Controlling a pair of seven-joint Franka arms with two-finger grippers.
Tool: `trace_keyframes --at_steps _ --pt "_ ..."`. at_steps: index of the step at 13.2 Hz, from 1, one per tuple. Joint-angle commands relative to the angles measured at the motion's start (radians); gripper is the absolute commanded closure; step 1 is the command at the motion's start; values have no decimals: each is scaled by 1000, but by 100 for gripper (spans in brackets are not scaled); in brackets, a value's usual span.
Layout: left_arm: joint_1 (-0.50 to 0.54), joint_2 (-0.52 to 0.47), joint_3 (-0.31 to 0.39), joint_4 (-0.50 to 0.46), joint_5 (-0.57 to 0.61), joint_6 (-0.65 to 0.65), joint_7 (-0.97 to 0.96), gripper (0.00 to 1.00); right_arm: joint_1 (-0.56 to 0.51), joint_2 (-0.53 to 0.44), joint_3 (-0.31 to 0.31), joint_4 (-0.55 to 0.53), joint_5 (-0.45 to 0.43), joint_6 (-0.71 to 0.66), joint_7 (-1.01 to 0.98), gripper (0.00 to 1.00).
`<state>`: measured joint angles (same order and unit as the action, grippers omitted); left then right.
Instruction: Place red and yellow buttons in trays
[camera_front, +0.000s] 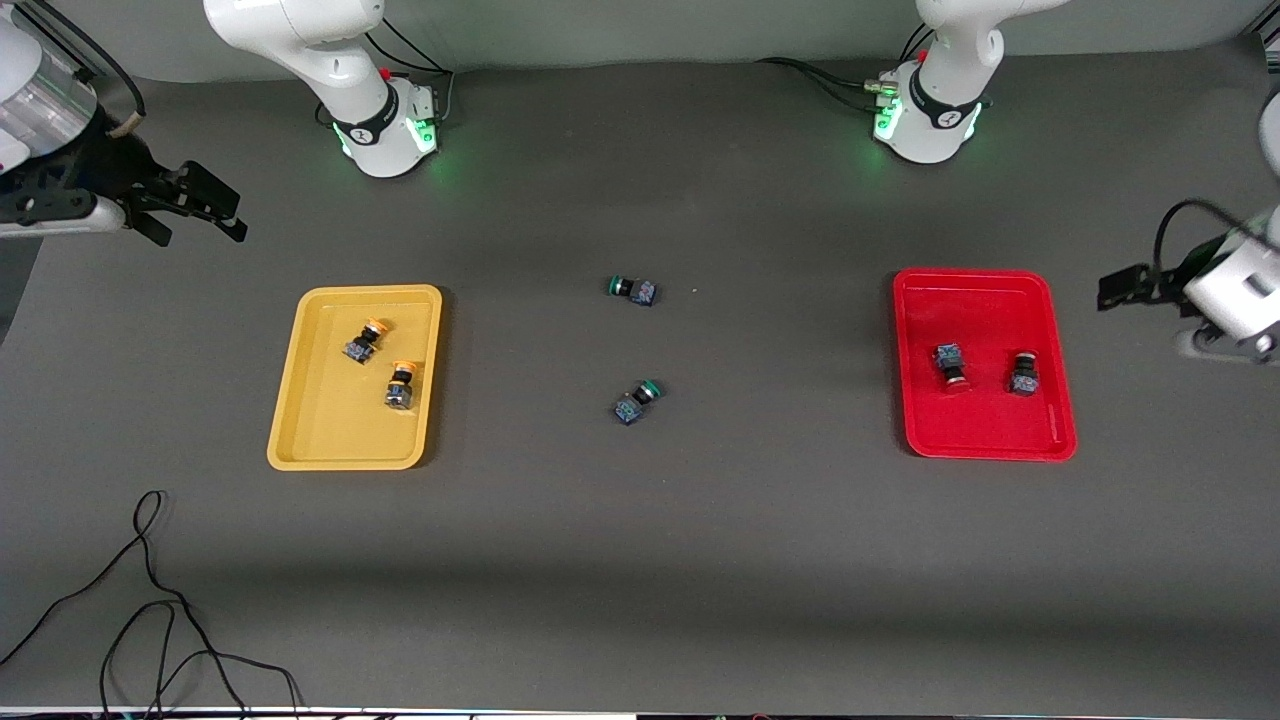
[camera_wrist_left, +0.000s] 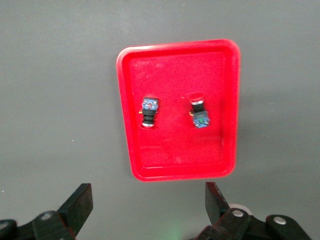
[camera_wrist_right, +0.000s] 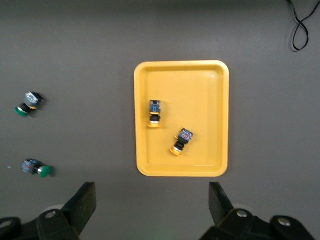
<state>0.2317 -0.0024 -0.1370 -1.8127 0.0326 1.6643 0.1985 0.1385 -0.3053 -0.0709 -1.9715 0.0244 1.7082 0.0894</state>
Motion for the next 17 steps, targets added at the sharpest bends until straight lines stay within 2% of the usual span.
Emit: trace_keyframes --at_steps 1,2,4,5,7,9,17 --pt "-40 4 5 93 -30 -78 -17 0 0 46 -1 46 -18 -30 -37 0" --pt "-90 4 28 113 -31 -98 -57 0 -2 43 -3 54 -18 -39 -37 0" --pt "-228 9 120 142 -31 -116 -117 0 1 37 0 65 -20 -67 -31 0" --pt "-259 9 134 144 -31 -116 -138 0 1 37 2 68 -20 -68 -33 0" --pt "-276 21 135 164 -31 -118 -146 0 0 47 0 85 -23 -68 -33 0" --pt "-278 67 135 234 -34 -145 -145 0 0 57 0 83 -27 -68 -34 0" --pt "-273 22 134 181 -30 -136 -137 0 0 72 0 88 -27 -67 -33 0"
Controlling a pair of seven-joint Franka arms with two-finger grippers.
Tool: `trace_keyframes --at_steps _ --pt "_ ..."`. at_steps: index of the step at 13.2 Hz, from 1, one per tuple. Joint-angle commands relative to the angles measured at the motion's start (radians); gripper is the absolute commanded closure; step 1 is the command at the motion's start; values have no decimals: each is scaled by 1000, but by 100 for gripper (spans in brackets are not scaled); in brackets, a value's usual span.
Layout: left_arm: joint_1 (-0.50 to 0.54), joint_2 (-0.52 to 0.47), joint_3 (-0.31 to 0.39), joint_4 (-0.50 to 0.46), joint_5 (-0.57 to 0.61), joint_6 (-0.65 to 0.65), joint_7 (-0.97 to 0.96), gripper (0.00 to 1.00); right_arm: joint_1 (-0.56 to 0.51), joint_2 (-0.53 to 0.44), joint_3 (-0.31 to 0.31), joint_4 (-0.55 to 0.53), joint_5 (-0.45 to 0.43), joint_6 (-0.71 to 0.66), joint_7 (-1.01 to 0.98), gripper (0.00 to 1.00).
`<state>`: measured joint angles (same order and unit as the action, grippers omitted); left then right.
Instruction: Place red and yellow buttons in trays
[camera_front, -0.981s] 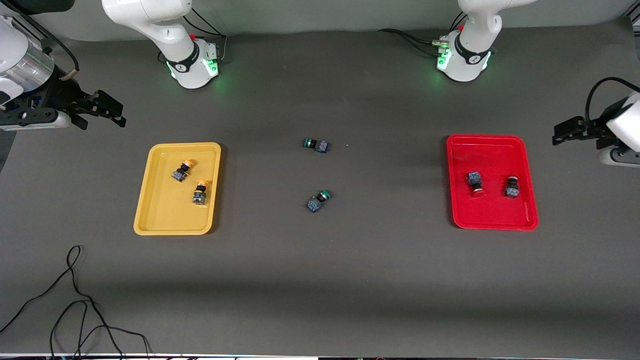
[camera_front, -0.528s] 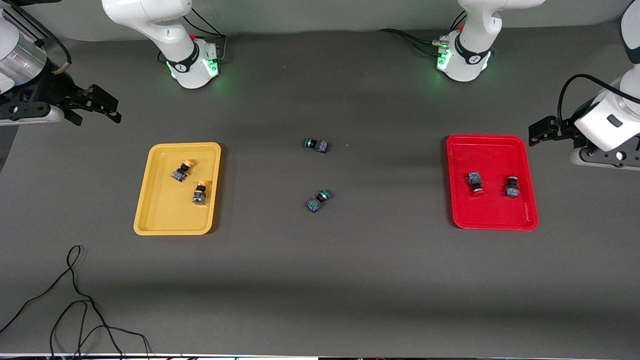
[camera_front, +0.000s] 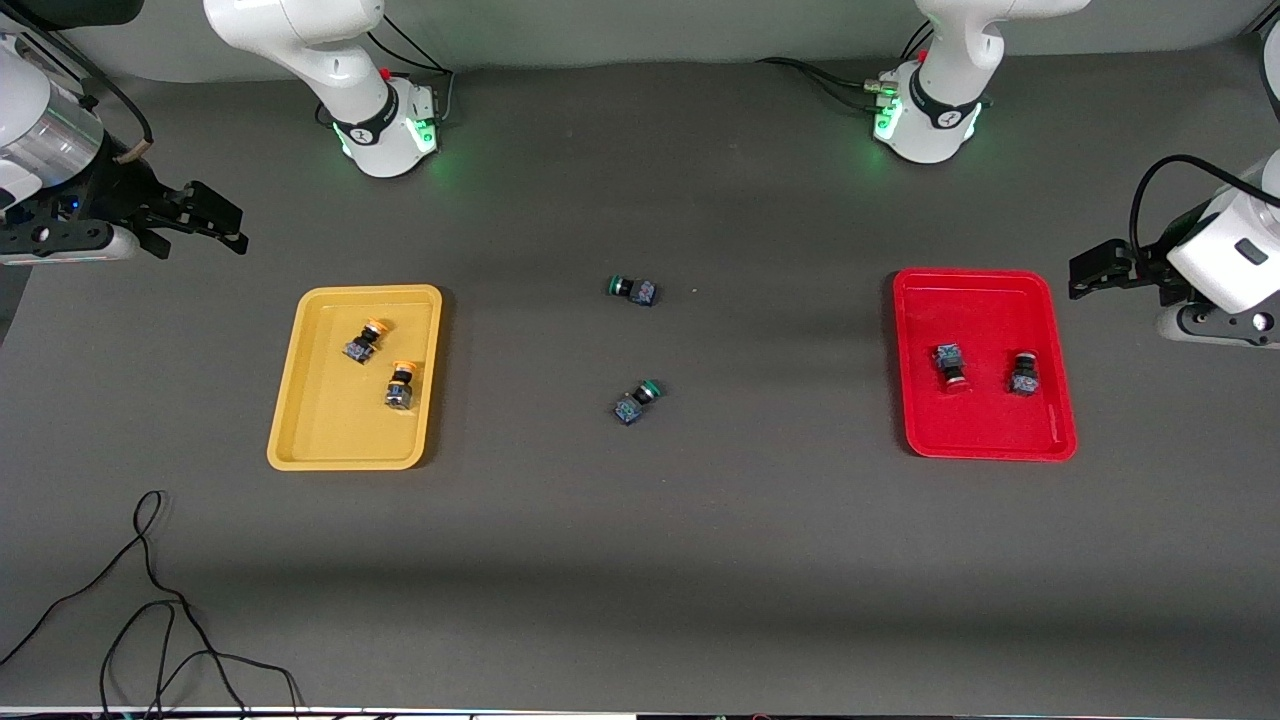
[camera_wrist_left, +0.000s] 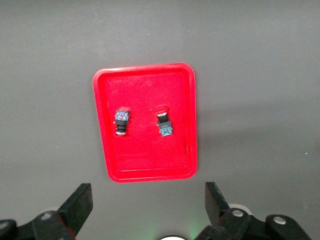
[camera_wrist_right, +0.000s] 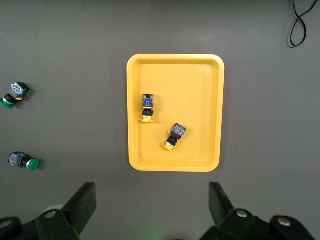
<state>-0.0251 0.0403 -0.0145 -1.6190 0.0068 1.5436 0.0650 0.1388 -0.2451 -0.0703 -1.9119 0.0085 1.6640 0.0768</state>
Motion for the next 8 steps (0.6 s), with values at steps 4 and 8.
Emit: trace_keyframes --at_steps 4,8 --pt "-13 -22 10 -18 -4 -16 -1 0 -1 20 0 28 -12 -20 -22 0" --pt "-12 -23 10 -21 -4 -13 -1 0 -2 29 -2 30 -12 -17 -22 0"
